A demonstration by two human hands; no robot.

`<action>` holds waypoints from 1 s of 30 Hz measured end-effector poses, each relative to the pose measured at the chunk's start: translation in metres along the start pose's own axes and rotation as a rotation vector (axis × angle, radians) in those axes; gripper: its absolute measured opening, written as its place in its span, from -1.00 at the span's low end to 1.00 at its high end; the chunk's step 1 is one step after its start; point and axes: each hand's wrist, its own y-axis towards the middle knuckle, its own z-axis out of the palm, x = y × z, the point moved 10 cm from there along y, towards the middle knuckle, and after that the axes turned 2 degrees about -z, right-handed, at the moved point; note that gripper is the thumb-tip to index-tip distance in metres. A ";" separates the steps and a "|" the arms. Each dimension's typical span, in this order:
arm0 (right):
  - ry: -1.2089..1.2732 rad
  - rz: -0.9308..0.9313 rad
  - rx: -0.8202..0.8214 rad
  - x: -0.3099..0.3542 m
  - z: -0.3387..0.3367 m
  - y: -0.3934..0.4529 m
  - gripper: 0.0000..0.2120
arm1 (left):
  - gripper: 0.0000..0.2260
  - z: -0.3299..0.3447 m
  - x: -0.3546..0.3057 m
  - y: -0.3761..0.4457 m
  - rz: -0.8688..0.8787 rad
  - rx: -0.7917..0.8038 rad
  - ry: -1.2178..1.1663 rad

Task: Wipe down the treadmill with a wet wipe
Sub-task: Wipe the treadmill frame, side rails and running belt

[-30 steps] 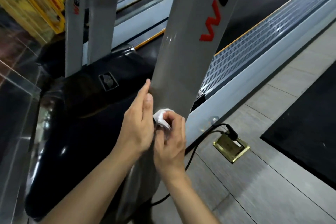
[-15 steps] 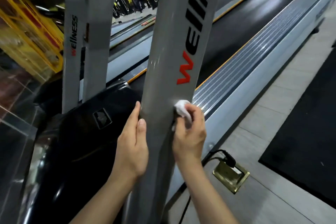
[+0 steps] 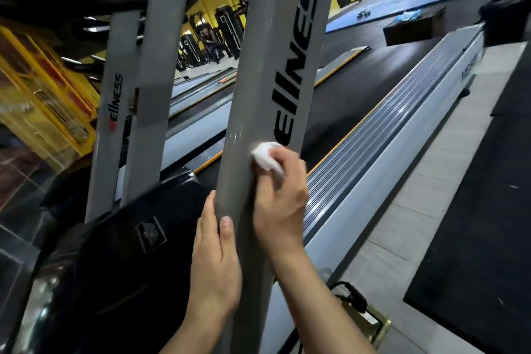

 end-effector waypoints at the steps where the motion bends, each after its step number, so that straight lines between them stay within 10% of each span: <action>1: 0.000 -0.078 0.063 0.018 0.010 -0.001 -0.79 | -0.53 0.000 0.000 0.001 0.001 -0.003 0.002; 10: -0.178 -0.046 -0.016 0.040 0.014 0.180 -0.81 | -0.43 0.005 -0.007 0.000 0.003 0.071 0.063; 19: -0.189 0.049 0.252 -0.023 -0.001 -0.090 -0.88 | -0.42 0.001 -0.005 -0.002 -0.002 -0.012 0.145; 30: -0.470 -0.039 0.376 0.044 0.027 0.082 -0.88 | -0.44 0.005 -0.004 -0.002 0.029 0.036 0.169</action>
